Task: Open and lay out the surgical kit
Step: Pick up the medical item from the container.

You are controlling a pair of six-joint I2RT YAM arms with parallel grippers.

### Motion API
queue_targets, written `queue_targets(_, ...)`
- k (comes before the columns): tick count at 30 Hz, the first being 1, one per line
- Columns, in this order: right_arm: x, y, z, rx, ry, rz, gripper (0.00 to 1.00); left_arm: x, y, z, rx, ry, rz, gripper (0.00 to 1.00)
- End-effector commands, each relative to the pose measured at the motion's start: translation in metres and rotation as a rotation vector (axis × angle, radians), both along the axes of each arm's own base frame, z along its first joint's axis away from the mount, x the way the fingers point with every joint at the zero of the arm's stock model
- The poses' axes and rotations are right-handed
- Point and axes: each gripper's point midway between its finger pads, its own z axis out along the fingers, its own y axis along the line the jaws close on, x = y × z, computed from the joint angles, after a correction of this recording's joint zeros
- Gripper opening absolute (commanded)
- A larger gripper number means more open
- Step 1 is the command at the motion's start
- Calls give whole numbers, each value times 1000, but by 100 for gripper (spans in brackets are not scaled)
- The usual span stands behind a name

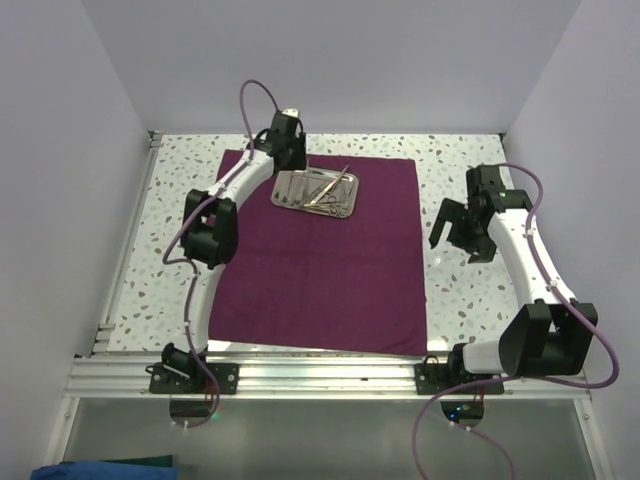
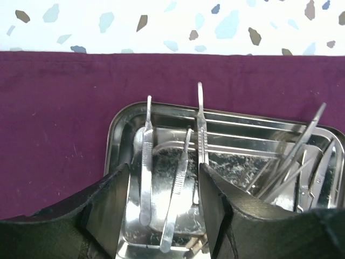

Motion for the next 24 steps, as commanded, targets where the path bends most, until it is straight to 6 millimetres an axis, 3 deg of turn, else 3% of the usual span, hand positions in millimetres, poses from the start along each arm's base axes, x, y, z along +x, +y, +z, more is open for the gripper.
queue_targets(1,-8,-6,11,-32,1,1,98,18,-2,16,-55,-49,5,58)
queue_targets(10,4,-3,8,-19,3,-17,98,18,1,-10,-41,-10,-5,46)
queue_targets(18,7,0,-3,0,13,-30,98,20,17,-20,-24,6,19,47)
queue_targets(24,10,-2,-7,-8,23,-28,98,20,16,-35,-32,29,1,47)
